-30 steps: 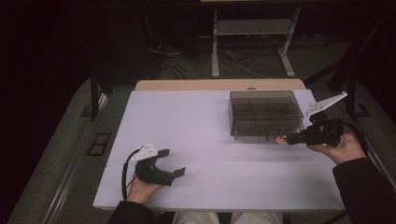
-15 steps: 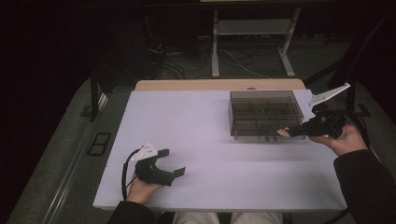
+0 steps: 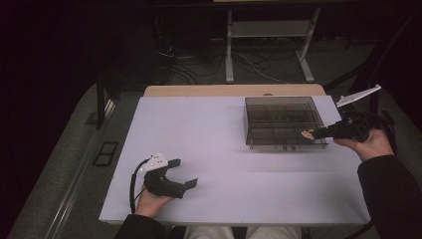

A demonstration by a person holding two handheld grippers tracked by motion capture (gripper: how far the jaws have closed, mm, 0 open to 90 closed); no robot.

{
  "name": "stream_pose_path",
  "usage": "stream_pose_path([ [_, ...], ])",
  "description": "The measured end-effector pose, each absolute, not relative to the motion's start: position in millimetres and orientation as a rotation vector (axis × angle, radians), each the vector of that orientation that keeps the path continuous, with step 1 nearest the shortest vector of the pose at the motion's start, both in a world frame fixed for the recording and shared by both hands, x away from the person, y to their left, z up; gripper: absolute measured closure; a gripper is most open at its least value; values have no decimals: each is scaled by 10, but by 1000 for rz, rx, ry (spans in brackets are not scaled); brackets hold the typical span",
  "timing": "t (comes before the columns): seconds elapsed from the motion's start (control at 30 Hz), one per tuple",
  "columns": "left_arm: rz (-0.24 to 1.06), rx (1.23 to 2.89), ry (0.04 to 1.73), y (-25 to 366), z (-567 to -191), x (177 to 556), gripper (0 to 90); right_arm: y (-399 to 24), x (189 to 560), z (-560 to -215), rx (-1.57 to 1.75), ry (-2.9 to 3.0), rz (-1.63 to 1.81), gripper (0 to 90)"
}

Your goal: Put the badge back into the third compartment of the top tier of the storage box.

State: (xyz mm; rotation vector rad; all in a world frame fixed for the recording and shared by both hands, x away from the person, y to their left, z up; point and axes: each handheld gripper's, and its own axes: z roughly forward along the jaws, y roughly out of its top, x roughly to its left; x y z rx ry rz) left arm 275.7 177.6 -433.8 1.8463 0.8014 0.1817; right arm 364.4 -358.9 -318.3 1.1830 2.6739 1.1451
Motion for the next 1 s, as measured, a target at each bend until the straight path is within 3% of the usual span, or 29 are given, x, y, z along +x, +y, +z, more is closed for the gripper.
stream_pose_path([
  [1.0,182,1838,800,1780,-4334,2756,0,-3728,3909,-3384,1306,2601,1108,860],
])
